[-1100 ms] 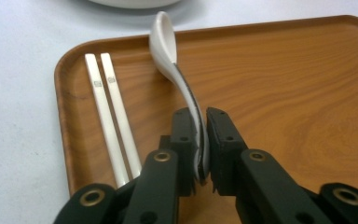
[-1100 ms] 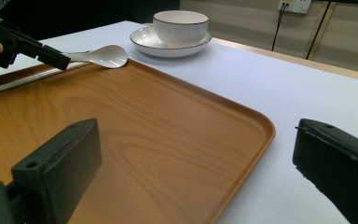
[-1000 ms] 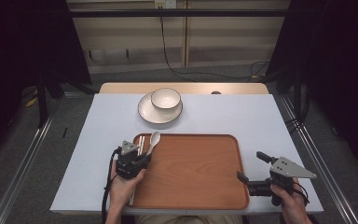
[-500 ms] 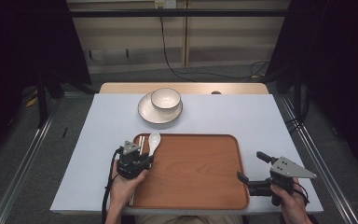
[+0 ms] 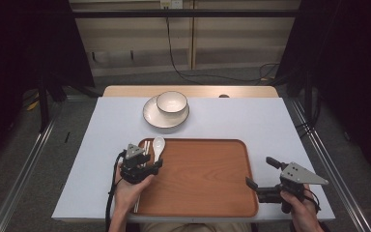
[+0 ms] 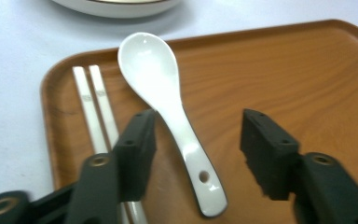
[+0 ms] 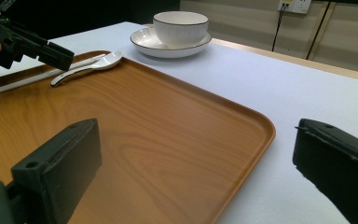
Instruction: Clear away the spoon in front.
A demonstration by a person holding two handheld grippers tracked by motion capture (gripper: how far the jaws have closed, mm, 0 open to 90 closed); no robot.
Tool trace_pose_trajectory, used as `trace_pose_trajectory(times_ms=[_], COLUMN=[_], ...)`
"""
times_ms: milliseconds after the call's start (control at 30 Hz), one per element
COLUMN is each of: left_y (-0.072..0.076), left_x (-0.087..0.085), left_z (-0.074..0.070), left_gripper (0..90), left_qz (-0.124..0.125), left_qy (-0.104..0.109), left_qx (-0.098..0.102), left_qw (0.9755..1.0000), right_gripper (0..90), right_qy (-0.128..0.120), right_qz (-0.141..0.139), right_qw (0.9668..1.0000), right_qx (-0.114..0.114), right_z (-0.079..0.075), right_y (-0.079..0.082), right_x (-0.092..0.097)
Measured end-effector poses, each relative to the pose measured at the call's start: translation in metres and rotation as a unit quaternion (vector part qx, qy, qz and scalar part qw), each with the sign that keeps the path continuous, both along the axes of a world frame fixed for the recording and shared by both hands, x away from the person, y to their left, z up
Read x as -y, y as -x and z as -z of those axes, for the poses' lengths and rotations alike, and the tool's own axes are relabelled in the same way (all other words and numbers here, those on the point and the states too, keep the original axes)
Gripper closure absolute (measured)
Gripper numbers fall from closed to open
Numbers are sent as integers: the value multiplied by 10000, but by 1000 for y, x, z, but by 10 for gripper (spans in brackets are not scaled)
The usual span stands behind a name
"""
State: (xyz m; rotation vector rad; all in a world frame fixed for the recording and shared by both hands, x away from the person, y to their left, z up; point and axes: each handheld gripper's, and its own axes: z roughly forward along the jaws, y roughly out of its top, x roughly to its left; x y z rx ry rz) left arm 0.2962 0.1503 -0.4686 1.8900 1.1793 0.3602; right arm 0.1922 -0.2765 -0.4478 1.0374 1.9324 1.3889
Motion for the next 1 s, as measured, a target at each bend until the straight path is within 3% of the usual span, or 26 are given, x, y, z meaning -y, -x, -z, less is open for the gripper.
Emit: trace_pose_trajectory(times_ms=[67, 200, 267, 367, 433, 533, 667, 733, 867, 933, 1000], left_y=[-3, -7, -12, -16, -19, -26, -35, -40, -48, -51, -55], left_x=[-2, -4, -5, -8, -10, -12, -16, -17, -17, -16, -14], left_z=[-1, -3, -5, -8, -10, -15, -23, -25, -31, -33, -36], left_gripper=[363, 238, 157, 71, 71, 42, 33, 25, 20, 19, 18], left_qz=[-32, -186, -242, -327, -363, -327, -476, -446, -336, -310, -279], left_qy=[-38, -74, 32, 186, 363, 466, 776, 679, 695, 652, 592], left_qx=[-24, 204, 207, 473, 673, 631, 605, 670, 798, 950, 914], left_qw=[10000, 9996, 9995, 9982, 9964, 9964, 9940, 9944, 9938, 9929, 9937], right_gripper=[7, 7, 7, 7, 7, 7, 7, 7, 7, 7, 7], right_qy=[8, 7, 6, -11, -16, -19, -19, -20, -25, -33, -39], right_qz=[6, 6, 22, 36, 59, 53, 58, 33, 37, 46, 35], right_qw=[10000, 10000, 10000, 10000, 10000, 10000, 10000, 10000, 10000, 10000, 10000], right_qx=[-2, -1, -6, -28, -37, -23, -24, -33, -27, -25, -28], right_z=[0, 0, 0, 0, 1, 1, 1, 1, 1, 1, 1], right_y=[0, -1, -1, -1, -2, -4, -4, -4, -4, -3, -3], right_x=[0, 0, 0, 0, 0, 0, 0, 0, 0, 0, 0])
